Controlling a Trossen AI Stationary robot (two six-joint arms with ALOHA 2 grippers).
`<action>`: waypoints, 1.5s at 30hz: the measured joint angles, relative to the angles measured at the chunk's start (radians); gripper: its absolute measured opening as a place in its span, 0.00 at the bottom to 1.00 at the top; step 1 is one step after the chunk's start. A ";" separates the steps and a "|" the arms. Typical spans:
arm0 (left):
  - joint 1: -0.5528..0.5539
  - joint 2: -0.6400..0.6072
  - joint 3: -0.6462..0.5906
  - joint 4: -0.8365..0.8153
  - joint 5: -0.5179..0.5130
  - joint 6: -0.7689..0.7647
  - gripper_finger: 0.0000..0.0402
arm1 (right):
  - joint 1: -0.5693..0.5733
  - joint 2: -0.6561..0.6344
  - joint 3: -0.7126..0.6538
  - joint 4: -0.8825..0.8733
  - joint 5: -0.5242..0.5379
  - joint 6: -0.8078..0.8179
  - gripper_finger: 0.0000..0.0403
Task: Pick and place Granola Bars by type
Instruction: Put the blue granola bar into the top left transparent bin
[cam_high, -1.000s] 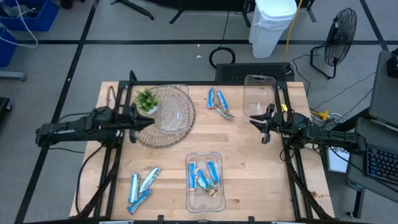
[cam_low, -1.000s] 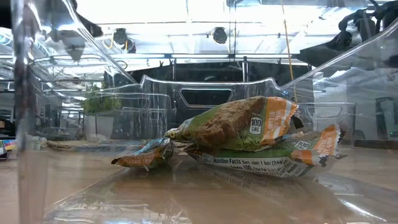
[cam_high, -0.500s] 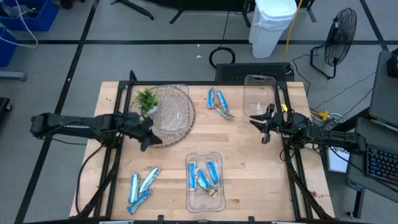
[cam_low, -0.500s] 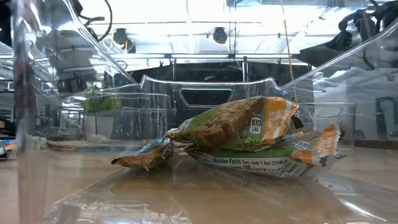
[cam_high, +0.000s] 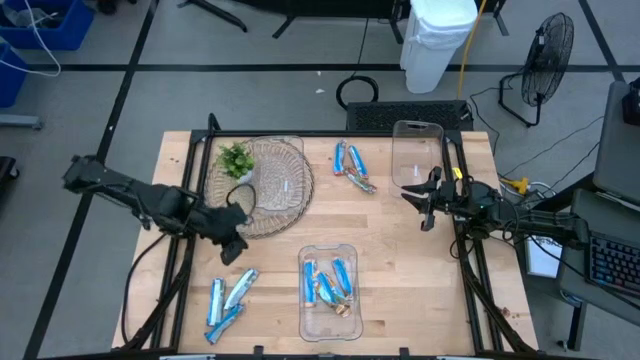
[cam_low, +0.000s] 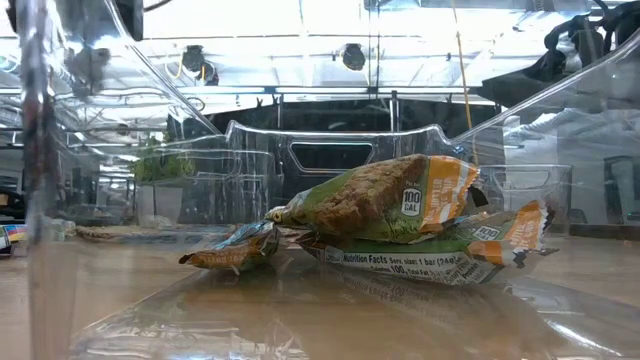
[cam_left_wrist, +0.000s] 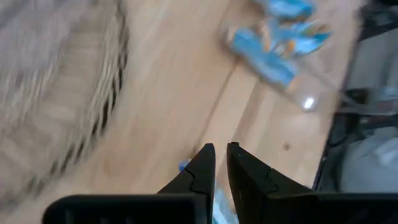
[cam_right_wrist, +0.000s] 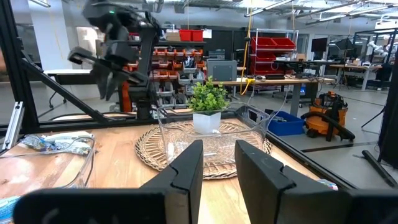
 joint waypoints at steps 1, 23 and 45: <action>-0.023 0.035 0.032 -0.036 -0.005 -0.045 0.12 | 0.000 0.000 0.000 0.000 0.000 0.000 0.21; -0.152 0.572 0.105 -0.077 0.116 -0.234 0.12 | 0.000 0.000 0.000 0.000 0.000 0.000 0.21; -0.108 0.571 0.105 -0.033 0.099 -0.314 0.12 | 0.000 0.000 0.000 0.000 0.000 0.000 0.21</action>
